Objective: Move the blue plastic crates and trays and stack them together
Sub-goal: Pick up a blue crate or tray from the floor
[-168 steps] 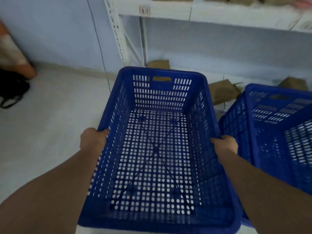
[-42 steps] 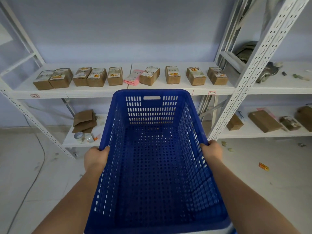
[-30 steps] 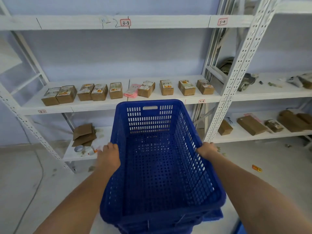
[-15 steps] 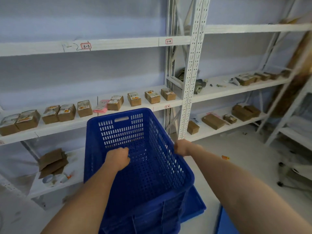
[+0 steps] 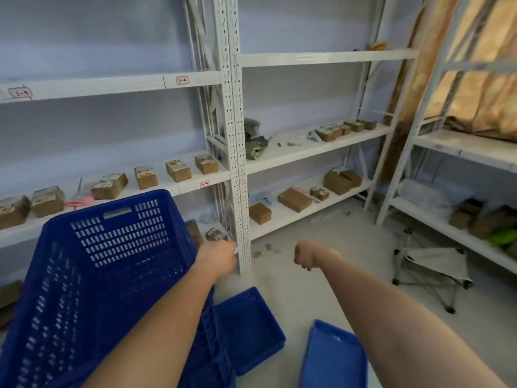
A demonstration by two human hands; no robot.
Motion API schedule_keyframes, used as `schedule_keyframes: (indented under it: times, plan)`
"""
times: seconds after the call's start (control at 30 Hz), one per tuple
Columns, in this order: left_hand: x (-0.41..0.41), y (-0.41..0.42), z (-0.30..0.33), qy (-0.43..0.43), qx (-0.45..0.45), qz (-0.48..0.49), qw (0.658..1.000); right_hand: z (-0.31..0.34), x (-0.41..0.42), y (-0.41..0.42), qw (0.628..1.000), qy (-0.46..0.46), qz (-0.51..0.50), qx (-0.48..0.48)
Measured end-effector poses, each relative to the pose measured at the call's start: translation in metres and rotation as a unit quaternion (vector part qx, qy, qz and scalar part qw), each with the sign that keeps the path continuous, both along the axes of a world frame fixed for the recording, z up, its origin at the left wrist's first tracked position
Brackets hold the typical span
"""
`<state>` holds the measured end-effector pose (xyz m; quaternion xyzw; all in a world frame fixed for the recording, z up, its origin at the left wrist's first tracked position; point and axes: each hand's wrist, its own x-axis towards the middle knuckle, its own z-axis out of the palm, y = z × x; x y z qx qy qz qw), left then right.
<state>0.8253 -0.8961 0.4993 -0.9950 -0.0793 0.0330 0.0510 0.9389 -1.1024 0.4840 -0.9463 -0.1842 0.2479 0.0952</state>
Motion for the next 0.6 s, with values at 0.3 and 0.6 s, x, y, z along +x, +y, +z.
schedule_keyframes:
  times: [0.3, 0.6]
  plan:
    - [0.055, -0.158, -0.031, 0.053, -0.006, -0.095, 0.994, -0.044, 0.024, -0.119, 0.998, 0.048, -0.048, -0.012]
    - [0.126, -0.183, -0.077, 0.102, -0.019, -0.135, 0.985, -0.082, 0.072, -0.159, 0.992, 0.064, -0.112, -0.012]
